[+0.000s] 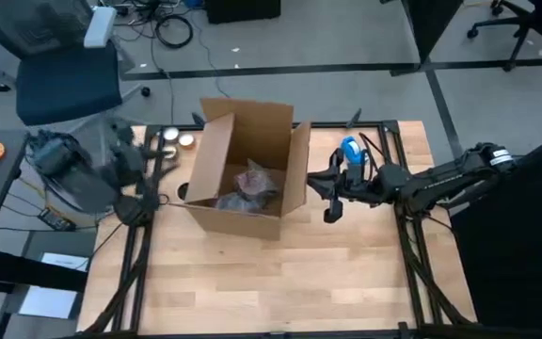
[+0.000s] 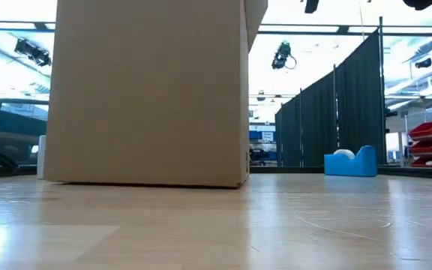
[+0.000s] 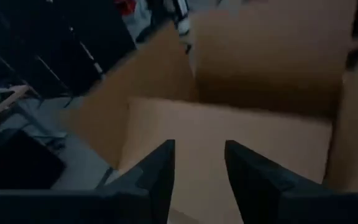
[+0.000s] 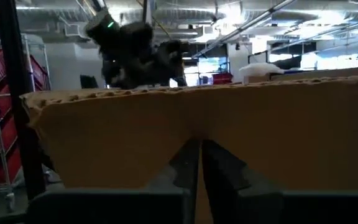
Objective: Wrap mug
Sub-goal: Close the cardboard box
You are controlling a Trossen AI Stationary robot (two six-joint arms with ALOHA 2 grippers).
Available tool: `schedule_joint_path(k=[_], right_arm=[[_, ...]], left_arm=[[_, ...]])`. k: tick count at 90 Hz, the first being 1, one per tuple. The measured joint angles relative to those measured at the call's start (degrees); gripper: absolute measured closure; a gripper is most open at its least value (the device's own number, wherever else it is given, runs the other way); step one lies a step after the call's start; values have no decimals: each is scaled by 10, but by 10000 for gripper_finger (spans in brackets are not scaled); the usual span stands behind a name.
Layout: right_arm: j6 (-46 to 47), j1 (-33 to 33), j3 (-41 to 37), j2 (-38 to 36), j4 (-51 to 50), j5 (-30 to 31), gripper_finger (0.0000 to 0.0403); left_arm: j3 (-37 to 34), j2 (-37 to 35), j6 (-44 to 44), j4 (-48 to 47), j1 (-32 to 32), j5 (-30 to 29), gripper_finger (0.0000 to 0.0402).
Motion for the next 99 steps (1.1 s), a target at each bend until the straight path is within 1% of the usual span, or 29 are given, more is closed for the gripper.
schedule_joint_path(k=[10,16,24,32,49,56,61,66,71,80,87,93,96,99], right_arm=[[3,-1,0,0,0,0,403],[3,-1,0,0,0,0,403],[3,-1,0,0,0,0,403],[10,-1,0,0,1,1,403],[14,-1,0,0,3,1,403],[14,1,0,0,4,1,403],[14,2,0,0,4,1,403],[19,2,0,0,4,1,403],[29,5,0,0,3,1,403],[29,8,0,0,-6,1,403],[29,12,0,0,-16,1,403],[29,12,0,0,-26,0,403],[29,12,0,0,-31,0,403],[29,12,0,0,-34,0,403]], left_arm=[[-64,-1,-28,13,28,-3,275],[-87,-4,-45,28,42,12,275],[-107,-8,-12,41,53,56,275],[-115,-7,38,117,57,104,275],[-150,1,130,278,74,259,275],[-164,15,146,328,78,296,275],[-165,26,156,332,77,313,275],[-147,34,160,308,77,321,275],[-110,37,159,274,73,325,275],[-24,37,159,209,65,327,275],[48,35,205,194,63,319,275],[95,26,271,185,63,290,275],[109,19,301,188,65,262,275],[117,10,330,190,67,220,275]])
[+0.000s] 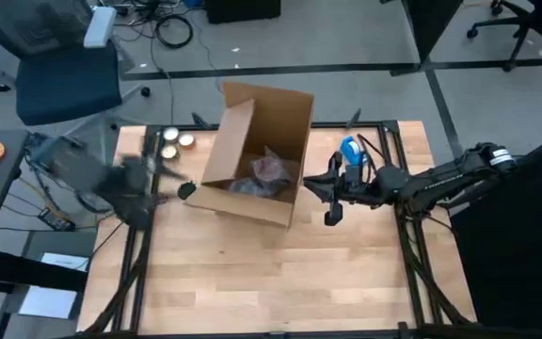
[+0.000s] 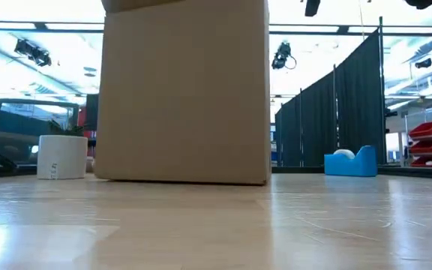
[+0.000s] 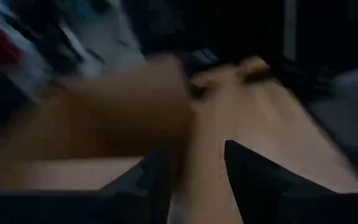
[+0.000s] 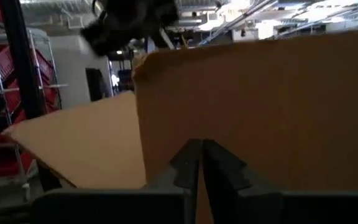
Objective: Wrap mug
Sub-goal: Close the cardboard box
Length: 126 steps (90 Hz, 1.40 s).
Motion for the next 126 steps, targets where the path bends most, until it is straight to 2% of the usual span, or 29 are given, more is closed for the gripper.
schedule_joint_path(k=[9,14,24,37,59,71,78,92,103,126], right_arm=[[0,0,0,0,-1,0,403],[0,0,0,0,-2,0,403],[0,-3,0,0,-1,0,403],[0,-12,0,0,2,1,403],[1,-15,0,0,27,2,403],[1,-15,0,0,29,2,403],[1,-15,0,0,30,2,403],[1,-11,0,0,30,2,403],[1,-6,0,0,30,2,403],[1,-7,0,0,32,2,403]], left_arm=[[-3,-27,49,9,21,-134,275],[-13,-38,48,8,39,-172,275],[-56,-56,19,23,58,-167,275],[-138,-76,24,85,70,-164,275],[-259,-66,178,325,132,-201,275],[-311,-48,279,488,189,-201,275],[-341,-36,319,544,221,-183,275],[-388,6,333,561,278,-127,275],[-412,49,333,598,309,-109,275],[-415,137,318,600,311,-62,275]])
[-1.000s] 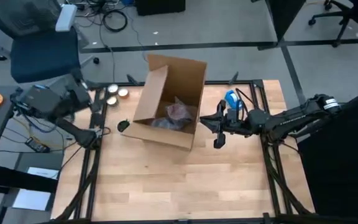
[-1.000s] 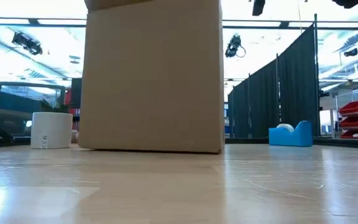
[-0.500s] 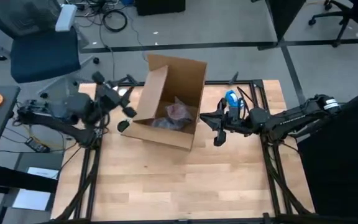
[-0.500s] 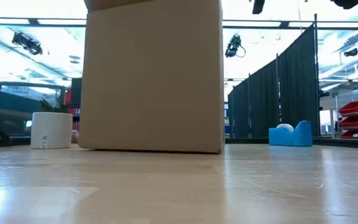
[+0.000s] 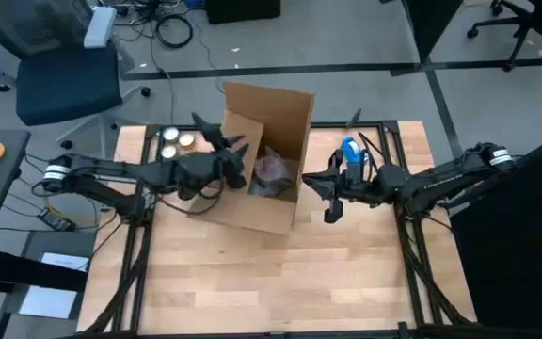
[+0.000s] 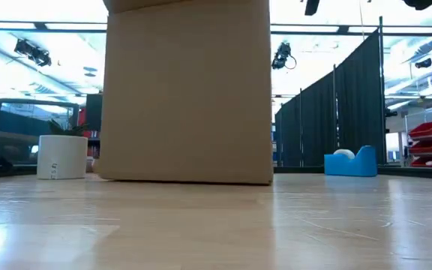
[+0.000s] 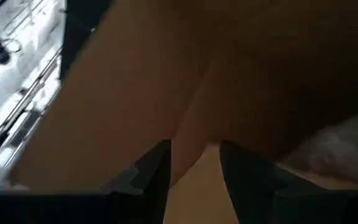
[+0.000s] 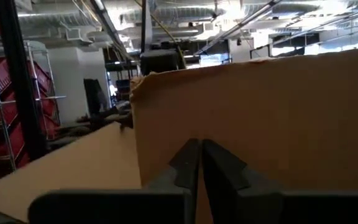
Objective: Wrap mug
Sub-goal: Close the cardboard box
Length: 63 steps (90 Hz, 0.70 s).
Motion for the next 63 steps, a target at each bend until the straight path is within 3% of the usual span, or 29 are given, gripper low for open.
schedule_joint_path(k=[12,33,52,63], right_arm=[[-4,-10,41,1,-33,24,403],[14,-83,190,49,-290,22,403],[60,-151,262,146,-335,-91,403],[86,-171,274,182,-365,-128,403]], left_arm=[[7,18,7,-10,-6,15,275],[75,16,53,-10,-6,20,275],[122,14,112,-6,-7,5,275],[150,0,183,-9,-24,-72,275]])
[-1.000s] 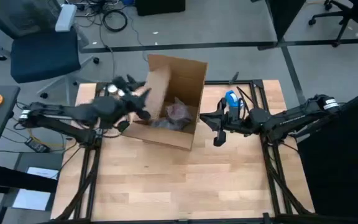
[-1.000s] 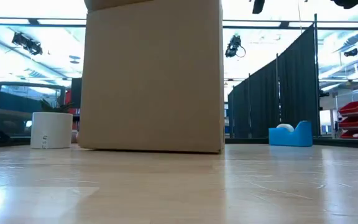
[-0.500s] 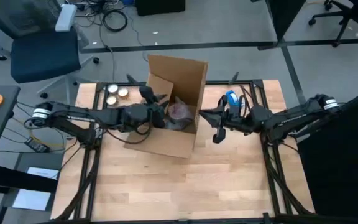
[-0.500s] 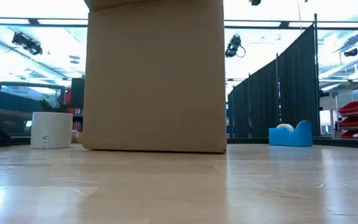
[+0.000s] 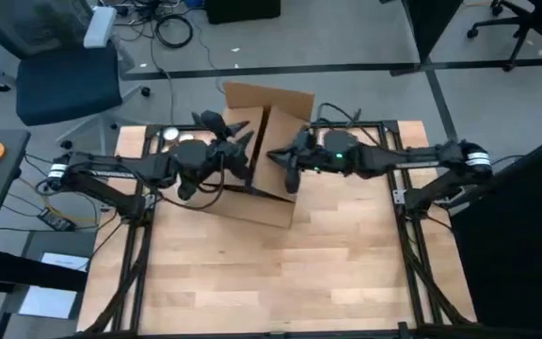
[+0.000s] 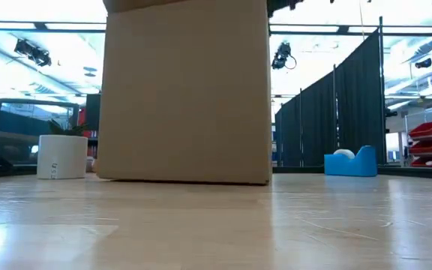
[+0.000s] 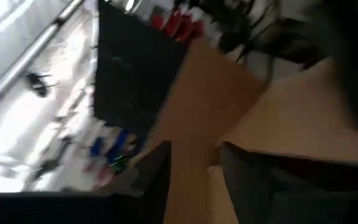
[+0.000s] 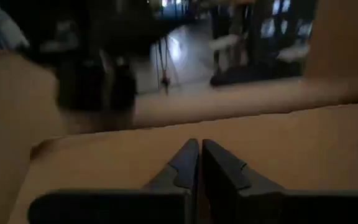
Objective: Wrap mug
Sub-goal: Close the cardboard box
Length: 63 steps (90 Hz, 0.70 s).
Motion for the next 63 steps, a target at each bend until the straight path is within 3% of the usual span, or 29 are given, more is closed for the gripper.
schedule_joint_path(k=[11,27,33,39,49,54,63], right_arm=[[1,-9,1,17,-13,-2,403],[-7,-11,1,17,-14,-4,403],[-12,-11,1,14,-15,-4,403],[-14,-10,1,13,-15,-5,403],[-17,-10,1,13,-19,-12,403],[-18,-10,1,13,-27,-13,403],[-19,-10,1,13,-35,-14,403]], left_arm=[[29,-38,-6,-10,-43,-47,275],[53,-101,-202,-196,-140,-8,275],[53,-126,-311,-274,-171,51,275],[55,-150,-404,-338,-193,158,275],[55,-167,-451,-399,-219,354,275],[55,-171,-459,-380,-239,385,275],[55,-179,-442,-351,-285,388,275]])
